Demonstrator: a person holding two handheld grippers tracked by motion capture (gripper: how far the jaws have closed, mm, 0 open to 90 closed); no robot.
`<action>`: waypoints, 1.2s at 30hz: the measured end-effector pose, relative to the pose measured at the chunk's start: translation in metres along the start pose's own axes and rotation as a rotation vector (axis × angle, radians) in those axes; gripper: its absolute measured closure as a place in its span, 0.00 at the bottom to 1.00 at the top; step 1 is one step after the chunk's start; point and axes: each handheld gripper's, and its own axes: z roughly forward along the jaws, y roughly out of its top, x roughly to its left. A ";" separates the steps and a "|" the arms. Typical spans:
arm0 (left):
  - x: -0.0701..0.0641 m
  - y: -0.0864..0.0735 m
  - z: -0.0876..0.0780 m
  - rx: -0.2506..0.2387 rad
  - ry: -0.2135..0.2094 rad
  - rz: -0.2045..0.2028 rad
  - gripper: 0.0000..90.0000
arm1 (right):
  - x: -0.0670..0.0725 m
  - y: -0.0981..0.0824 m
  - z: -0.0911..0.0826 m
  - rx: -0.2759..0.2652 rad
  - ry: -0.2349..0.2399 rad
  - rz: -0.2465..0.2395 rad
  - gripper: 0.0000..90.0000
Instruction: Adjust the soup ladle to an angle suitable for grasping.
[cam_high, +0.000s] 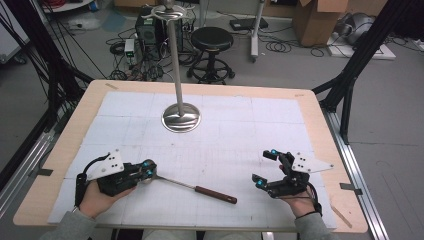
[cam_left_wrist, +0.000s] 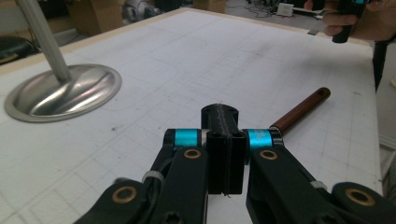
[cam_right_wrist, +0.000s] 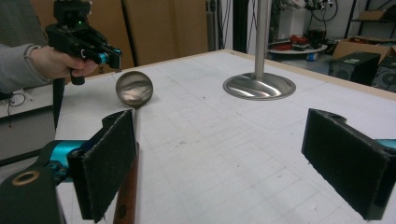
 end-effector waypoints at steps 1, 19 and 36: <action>-0.001 0.000 0.003 0.007 -0.002 -0.007 1.00 | 0.000 0.000 0.000 0.000 0.000 0.001 0.10; -0.006 -0.004 0.032 0.120 0.015 -0.028 1.00 | -0.001 -0.001 0.001 0.011 -0.001 0.000 0.10; -0.008 -0.010 0.055 0.266 0.015 -0.062 1.00 | -0.001 -0.002 0.003 0.032 0.012 0.002 0.10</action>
